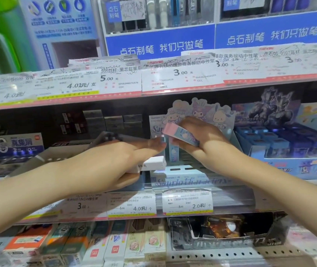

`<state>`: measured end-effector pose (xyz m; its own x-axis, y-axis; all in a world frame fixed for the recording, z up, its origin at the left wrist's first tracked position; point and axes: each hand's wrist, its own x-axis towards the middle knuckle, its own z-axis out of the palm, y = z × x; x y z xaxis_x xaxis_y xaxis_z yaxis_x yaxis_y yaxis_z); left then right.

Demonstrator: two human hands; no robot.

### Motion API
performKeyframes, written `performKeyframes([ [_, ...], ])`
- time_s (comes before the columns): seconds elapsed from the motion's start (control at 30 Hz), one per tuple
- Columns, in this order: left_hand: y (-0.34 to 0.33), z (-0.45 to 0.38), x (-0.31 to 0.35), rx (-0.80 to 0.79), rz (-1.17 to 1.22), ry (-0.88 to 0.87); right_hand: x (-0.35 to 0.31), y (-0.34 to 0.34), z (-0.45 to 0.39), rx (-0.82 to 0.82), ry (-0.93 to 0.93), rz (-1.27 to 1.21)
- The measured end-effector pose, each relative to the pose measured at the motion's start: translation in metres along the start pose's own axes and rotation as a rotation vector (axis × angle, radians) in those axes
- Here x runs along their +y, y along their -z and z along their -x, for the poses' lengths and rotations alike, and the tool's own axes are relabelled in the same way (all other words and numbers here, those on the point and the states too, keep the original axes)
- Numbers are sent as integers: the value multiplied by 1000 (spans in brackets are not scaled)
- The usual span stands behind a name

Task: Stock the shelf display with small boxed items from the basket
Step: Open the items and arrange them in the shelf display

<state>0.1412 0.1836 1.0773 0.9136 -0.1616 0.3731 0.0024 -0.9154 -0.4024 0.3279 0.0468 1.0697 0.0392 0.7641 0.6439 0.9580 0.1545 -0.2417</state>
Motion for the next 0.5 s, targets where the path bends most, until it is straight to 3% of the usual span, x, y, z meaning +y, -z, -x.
performKeyframes([
  [0.5, 6, 1, 1, -79, 34, 41, 2, 7, -4, -55, 36, -49],
])
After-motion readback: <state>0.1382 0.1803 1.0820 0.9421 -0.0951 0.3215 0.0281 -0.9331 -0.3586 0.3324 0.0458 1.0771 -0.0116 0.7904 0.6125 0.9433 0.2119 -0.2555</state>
